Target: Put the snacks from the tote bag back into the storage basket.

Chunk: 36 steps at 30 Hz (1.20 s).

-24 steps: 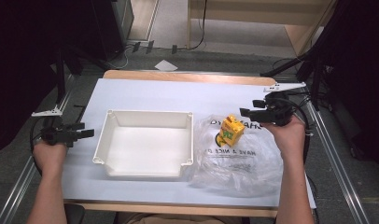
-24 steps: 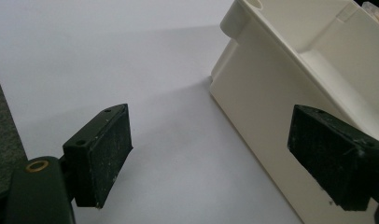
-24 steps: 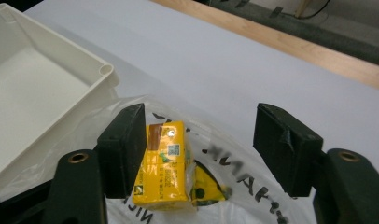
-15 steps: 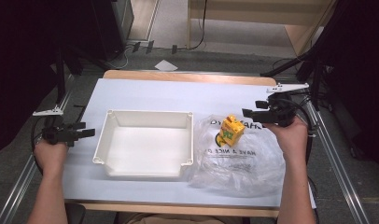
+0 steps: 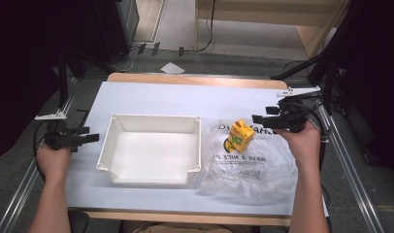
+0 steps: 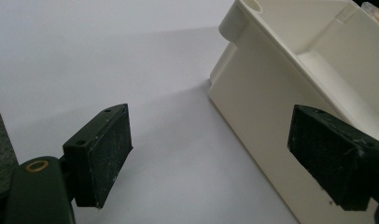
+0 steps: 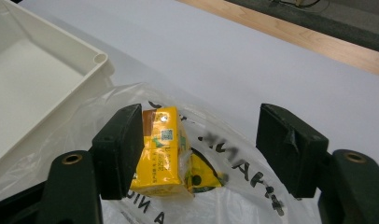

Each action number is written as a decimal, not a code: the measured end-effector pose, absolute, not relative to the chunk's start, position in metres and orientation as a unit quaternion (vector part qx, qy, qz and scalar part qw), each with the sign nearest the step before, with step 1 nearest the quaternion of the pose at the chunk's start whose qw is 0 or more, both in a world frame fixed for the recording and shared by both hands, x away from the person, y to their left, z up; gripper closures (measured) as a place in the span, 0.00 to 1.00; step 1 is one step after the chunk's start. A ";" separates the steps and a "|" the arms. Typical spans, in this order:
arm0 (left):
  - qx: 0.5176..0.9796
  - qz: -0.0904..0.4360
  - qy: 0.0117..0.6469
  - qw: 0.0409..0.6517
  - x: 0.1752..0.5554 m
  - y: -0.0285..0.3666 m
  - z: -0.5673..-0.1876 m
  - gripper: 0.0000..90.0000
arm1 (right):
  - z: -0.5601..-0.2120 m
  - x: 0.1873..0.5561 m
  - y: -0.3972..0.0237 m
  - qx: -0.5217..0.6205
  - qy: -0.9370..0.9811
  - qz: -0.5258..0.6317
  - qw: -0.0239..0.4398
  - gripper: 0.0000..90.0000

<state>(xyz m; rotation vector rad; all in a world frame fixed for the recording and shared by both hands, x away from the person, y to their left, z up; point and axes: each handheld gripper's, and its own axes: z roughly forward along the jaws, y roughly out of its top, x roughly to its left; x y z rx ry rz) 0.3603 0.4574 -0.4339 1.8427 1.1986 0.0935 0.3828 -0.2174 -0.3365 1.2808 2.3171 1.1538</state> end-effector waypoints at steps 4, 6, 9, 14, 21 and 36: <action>0.746 0.037 0.486 0.453 0.360 0.457 -0.434 0.16 | -0.336 0.382 -0.217 0.440 0.798 0.393 0.125 0.37; 0.746 0.038 0.486 0.453 0.360 0.457 -0.434 0.16 | -0.335 0.382 -0.217 0.438 0.799 0.393 0.126 0.37; 0.746 0.038 0.486 0.454 0.360 0.457 -0.434 0.16 | -0.335 0.381 -0.217 0.437 0.799 0.393 0.127 0.36; 0.746 0.038 0.486 0.453 0.360 0.457 -0.434 0.16 | -0.335 0.382 -0.215 0.434 0.803 0.389 0.125 0.36; 0.746 0.037 0.486 0.454 0.360 0.457 -0.434 0.16 | -0.336 0.382 -0.212 0.430 0.808 0.384 0.121 0.36; 0.748 0.037 0.486 0.451 0.361 0.457 -0.435 0.16 | -0.335 0.382 -0.203 0.424 0.821 0.367 0.109 0.36</action>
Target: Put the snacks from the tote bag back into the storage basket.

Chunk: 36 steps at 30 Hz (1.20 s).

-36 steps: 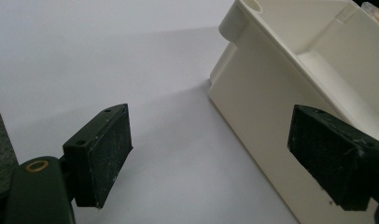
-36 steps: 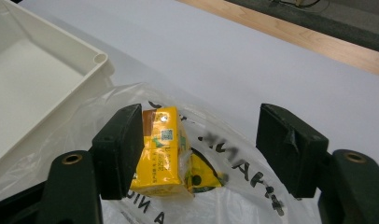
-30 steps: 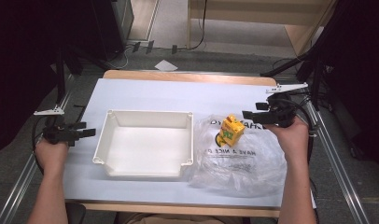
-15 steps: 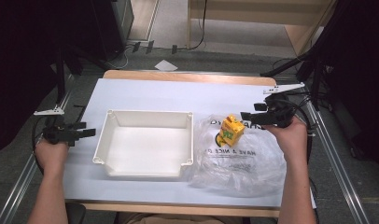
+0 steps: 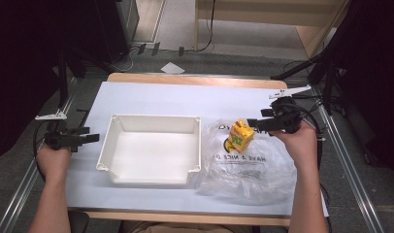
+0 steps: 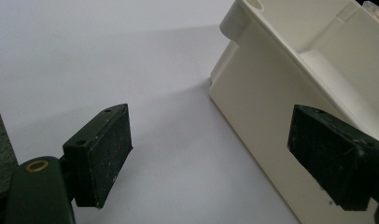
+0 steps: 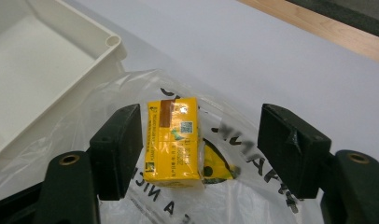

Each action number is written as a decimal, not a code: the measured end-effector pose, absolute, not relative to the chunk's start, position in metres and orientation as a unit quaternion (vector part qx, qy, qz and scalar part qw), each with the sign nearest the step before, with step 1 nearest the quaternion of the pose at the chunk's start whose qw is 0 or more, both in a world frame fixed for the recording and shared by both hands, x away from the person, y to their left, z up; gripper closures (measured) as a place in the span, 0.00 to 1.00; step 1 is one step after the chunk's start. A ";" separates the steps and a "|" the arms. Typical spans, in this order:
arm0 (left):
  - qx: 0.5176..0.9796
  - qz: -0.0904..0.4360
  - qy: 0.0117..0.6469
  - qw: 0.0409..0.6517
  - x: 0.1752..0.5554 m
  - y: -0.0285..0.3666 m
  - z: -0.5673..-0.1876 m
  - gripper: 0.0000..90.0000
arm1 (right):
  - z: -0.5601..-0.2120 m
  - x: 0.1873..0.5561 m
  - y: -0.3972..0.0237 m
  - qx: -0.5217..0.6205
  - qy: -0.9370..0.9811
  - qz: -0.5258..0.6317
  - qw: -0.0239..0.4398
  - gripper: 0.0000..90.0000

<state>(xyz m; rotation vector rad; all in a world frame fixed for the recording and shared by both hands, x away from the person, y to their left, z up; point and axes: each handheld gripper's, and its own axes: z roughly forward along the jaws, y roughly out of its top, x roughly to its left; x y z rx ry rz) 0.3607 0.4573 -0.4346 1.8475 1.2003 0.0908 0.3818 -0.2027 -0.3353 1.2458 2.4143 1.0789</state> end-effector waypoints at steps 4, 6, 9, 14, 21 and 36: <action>0.748 0.036 0.486 0.451 0.361 0.457 -0.435 0.16 | -0.334 0.381 -0.199 0.417 0.827 0.361 0.111 0.36; 0.747 0.037 0.486 0.452 0.361 0.458 -0.435 0.16 | -0.333 0.380 -0.197 0.421 0.828 0.355 0.107 0.36; 0.747 0.037 0.486 0.452 0.361 0.458 -0.435 0.16 | -0.332 0.381 -0.195 0.428 0.828 0.350 0.095 0.36; 0.747 0.037 0.486 0.451 0.361 0.457 -0.435 0.16 | -0.330 0.380 -0.191 0.427 0.830 0.345 0.095 0.36; 0.747 0.036 0.486 0.452 0.361 0.458 -0.435 0.16 | -0.331 0.380 -0.186 0.420 0.840 0.330 0.092 0.37; 0.747 0.035 0.487 0.452 0.361 0.458 -0.435 0.16 | -0.340 0.382 -0.172 0.404 0.863 0.290 0.089 0.37</action>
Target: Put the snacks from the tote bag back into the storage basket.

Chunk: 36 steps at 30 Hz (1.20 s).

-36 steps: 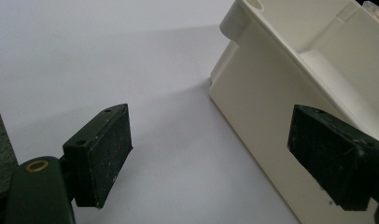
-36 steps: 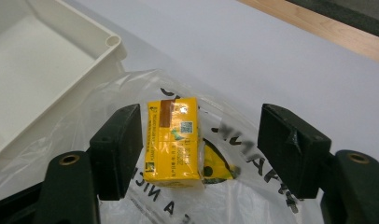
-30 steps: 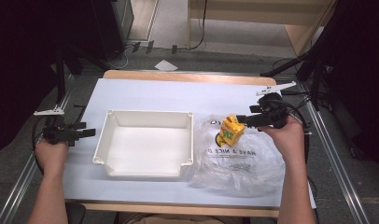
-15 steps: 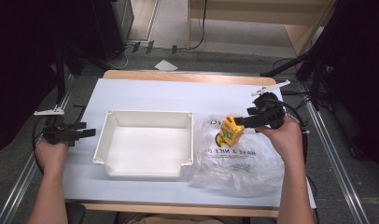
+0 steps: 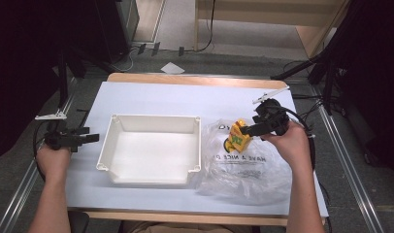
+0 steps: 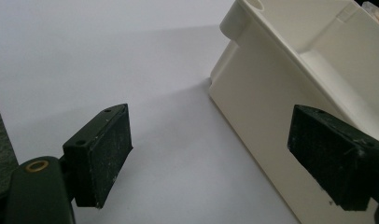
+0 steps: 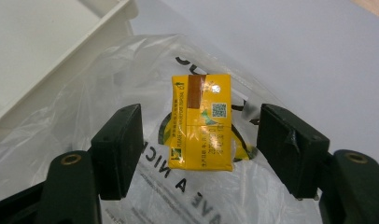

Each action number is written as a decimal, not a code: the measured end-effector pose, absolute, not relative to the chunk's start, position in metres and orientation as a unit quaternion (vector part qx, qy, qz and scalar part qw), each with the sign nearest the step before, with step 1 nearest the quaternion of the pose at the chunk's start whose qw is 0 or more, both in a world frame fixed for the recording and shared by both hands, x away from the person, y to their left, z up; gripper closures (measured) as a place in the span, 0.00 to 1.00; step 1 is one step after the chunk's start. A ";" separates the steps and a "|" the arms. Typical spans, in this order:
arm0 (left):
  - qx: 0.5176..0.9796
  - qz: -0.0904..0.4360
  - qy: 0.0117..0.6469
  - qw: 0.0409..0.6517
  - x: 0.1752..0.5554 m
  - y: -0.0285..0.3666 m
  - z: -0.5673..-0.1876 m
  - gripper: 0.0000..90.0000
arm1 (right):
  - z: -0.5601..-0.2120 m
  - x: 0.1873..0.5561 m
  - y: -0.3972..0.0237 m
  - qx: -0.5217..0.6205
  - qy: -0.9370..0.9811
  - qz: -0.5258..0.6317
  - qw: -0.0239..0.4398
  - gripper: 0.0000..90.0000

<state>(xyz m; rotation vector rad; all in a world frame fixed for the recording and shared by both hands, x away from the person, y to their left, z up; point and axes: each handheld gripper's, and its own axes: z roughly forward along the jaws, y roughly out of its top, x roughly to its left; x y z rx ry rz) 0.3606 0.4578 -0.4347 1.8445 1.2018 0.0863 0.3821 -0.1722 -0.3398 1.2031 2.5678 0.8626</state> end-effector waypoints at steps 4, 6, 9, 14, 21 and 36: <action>0.747 0.035 0.486 0.452 0.361 0.458 -0.435 0.16 | -0.344 0.384 -0.170 0.408 0.864 0.284 0.084 0.37; 0.747 0.035 0.486 0.452 0.361 0.458 -0.435 0.16 | -0.347 0.385 -0.169 0.410 0.864 0.282 0.081 0.37; 0.747 0.035 0.486 0.452 0.361 0.458 -0.435 0.16 | -0.350 0.387 -0.166 0.409 0.865 0.279 0.078 0.37; 0.746 0.036 0.487 0.453 0.361 0.458 -0.435 0.16 | -0.359 0.391 -0.163 0.411 0.868 0.269 0.070 0.37; 0.746 0.035 0.487 0.452 0.361 0.458 -0.435 0.16 | -0.366 0.394 -0.164 0.415 0.868 0.264 0.065 0.37; 0.746 0.035 0.487 0.453 0.361 0.458 -0.435 0.16 | -0.383 0.401 -0.156 0.412 0.874 0.255 0.052 0.40</action>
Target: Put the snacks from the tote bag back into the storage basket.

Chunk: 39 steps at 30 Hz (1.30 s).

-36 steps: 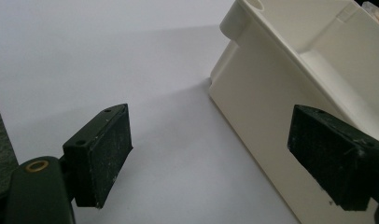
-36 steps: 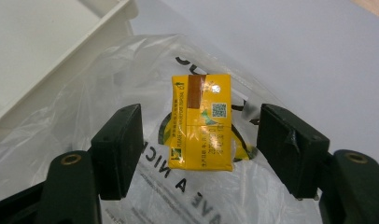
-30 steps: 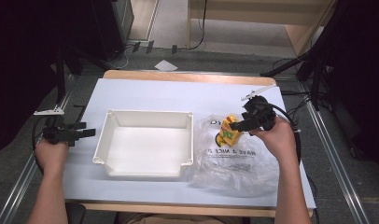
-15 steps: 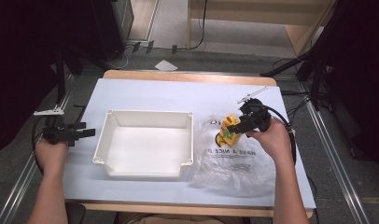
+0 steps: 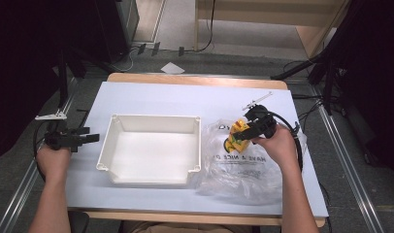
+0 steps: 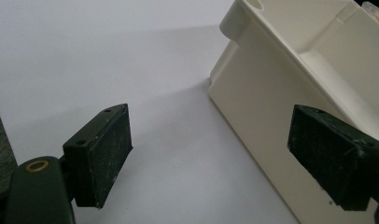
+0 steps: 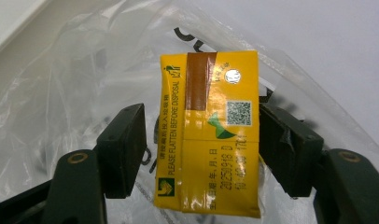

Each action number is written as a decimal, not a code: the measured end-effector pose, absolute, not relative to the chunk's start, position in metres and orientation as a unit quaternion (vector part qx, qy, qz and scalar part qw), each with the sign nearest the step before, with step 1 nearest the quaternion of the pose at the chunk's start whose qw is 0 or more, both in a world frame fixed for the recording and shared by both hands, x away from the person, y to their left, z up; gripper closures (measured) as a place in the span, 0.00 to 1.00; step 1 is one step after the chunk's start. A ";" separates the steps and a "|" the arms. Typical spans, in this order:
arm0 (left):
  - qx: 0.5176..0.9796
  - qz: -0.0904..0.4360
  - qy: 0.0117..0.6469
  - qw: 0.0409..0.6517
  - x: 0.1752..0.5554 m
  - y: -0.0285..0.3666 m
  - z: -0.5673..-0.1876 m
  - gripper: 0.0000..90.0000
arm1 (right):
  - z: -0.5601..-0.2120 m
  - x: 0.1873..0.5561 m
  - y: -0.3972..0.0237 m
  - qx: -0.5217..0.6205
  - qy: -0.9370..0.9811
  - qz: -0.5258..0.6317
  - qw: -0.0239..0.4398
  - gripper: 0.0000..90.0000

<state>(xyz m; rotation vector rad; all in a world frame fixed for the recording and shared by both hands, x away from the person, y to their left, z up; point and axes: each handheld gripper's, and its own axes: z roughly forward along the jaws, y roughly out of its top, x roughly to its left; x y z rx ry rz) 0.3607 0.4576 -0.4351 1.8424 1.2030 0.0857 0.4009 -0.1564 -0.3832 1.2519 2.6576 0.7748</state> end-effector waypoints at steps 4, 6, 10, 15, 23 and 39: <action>0.747 0.036 0.486 0.452 0.361 0.457 -0.435 0.16 | -0.391 0.403 -0.154 0.415 0.874 0.246 0.049 0.42; 0.747 0.036 0.487 0.452 0.361 0.457 -0.435 0.16 | -0.392 0.404 -0.153 0.417 0.874 0.244 0.049 0.44; 0.746 0.036 0.487 0.453 0.361 0.457 -0.435 0.16 | -0.397 0.405 -0.152 0.422 0.873 0.238 0.054 0.49; 0.748 0.036 0.486 0.451 0.361 0.457 -0.435 0.16 | -0.401 0.406 -0.150 0.427 0.871 0.236 0.060 0.52; 0.748 0.035 0.485 0.451 0.361 0.457 -0.435 0.16 | -0.404 0.405 -0.147 0.429 0.870 0.231 0.072 0.56; 0.743 0.031 0.486 0.458 0.361 0.459 -0.435 0.16 | -0.402 0.404 -0.146 0.410 0.878 0.232 0.081 0.58</action>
